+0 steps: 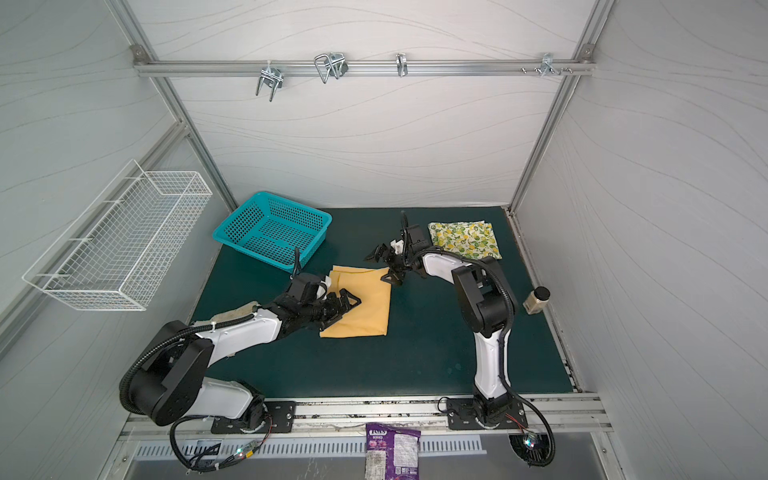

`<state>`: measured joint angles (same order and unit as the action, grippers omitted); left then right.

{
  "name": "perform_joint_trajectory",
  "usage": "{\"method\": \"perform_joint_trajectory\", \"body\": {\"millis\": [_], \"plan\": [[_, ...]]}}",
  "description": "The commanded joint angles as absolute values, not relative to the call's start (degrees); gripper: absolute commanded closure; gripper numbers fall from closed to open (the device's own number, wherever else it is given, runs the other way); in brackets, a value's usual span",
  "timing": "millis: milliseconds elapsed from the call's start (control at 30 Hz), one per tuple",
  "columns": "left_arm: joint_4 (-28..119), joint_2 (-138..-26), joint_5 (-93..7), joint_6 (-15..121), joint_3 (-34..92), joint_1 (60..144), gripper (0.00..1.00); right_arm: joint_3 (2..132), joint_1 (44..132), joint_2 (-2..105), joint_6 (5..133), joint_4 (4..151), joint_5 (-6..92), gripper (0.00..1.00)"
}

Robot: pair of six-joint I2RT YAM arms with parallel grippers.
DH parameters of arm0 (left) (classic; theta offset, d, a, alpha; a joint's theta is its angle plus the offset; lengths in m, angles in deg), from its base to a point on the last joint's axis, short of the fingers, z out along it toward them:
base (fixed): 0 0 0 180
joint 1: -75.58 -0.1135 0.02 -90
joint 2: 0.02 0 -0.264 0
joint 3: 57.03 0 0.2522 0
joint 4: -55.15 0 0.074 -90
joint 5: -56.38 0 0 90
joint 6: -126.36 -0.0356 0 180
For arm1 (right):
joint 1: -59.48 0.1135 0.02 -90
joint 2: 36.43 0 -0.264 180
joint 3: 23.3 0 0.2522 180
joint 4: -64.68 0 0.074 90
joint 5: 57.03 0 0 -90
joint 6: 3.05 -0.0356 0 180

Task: Fold and stack the skirts

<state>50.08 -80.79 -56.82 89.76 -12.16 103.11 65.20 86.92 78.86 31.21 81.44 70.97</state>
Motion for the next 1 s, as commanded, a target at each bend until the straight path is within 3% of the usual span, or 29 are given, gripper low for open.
{"method": "perform_joint_trajectory", "body": {"millis": [0, 567, 967], "plan": [[53.18, -81.40, -55.81, 91.03, -14.26, 103.00, 0.02, 64.43, 86.55, 79.98, 30.44, 78.58, 72.06, 0.01], [47.98, -83.65, -51.23, 89.62, -17.71, 102.91, 0.02, 46.40, 86.38, 75.07, 27.21, 66.18, 68.19, 0.01], [39.39, -98.86, -48.66, 80.58, -3.13, 98.03, 0.02, 26.00, 90.16, 62.13, 17.29, 49.03, 58.40, 0.01]]}}
